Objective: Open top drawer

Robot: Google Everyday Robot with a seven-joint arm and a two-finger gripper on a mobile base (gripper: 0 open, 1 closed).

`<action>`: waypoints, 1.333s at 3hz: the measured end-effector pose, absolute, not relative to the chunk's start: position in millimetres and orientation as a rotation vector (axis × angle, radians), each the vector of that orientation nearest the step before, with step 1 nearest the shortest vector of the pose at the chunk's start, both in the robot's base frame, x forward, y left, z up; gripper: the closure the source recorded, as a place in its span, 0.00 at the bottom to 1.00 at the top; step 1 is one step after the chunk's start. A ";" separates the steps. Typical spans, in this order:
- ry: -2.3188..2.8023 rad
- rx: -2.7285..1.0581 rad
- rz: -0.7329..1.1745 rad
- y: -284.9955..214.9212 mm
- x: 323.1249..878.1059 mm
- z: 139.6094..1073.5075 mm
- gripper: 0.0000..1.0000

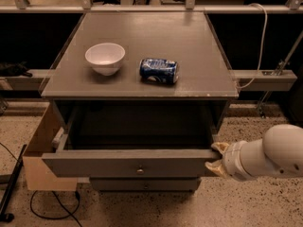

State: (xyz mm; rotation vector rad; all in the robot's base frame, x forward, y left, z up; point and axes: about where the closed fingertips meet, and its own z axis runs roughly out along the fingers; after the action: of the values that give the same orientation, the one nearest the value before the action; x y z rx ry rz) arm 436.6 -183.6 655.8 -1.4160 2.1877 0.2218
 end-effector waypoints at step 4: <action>2.188 -1.416 0.222 -183.5 437.3 660.2 0.28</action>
Offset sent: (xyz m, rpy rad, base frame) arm 0.0007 0.0000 0.0041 0.0000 0.0000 0.0000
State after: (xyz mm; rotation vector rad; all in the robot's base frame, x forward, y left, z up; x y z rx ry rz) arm 437.3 -183.5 660.2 -1.4162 2.1876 0.2217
